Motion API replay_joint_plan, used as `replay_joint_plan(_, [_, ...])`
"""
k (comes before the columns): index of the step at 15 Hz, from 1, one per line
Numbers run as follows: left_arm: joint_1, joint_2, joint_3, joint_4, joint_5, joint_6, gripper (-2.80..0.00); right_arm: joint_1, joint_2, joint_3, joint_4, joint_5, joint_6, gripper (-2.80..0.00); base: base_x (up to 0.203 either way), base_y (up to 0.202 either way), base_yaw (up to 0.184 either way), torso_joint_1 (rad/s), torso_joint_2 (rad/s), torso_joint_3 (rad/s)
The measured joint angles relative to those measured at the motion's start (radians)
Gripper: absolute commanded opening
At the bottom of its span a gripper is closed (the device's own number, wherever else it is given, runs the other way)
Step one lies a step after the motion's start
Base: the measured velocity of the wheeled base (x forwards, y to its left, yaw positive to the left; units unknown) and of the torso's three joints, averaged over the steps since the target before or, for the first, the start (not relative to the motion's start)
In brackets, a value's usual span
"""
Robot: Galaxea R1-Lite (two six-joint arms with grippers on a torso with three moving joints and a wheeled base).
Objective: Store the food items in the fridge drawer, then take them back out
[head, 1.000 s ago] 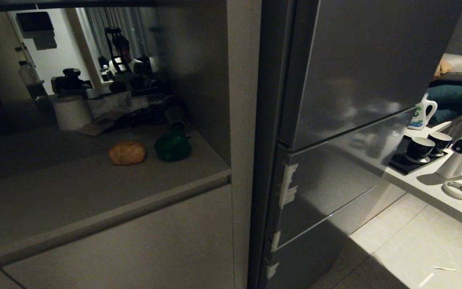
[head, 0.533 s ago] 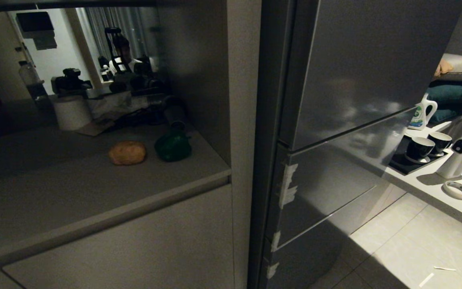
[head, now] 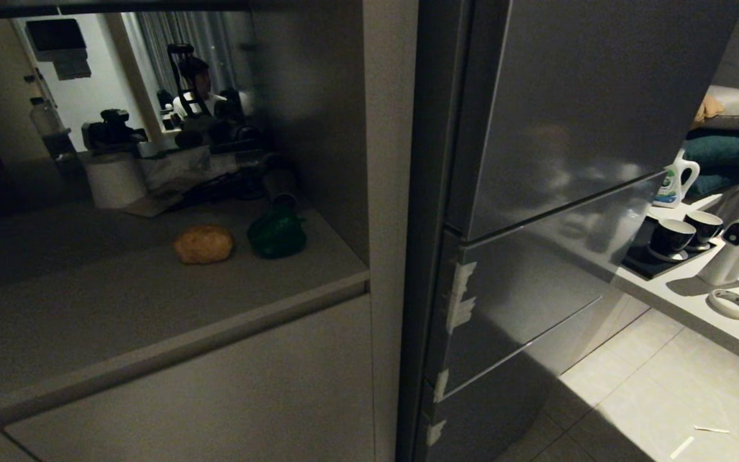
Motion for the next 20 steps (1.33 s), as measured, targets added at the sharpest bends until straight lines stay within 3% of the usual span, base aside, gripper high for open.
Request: replay_joint_plan(20, [0.0, 0.0, 0.0, 0.0, 0.0, 0.0, -2.8, 0.0, 0.0, 0.0, -0.001, -0.001, 0.007, -2.8, 0.0, 0.0, 0.0, 0.0, 0.0, 0.0])
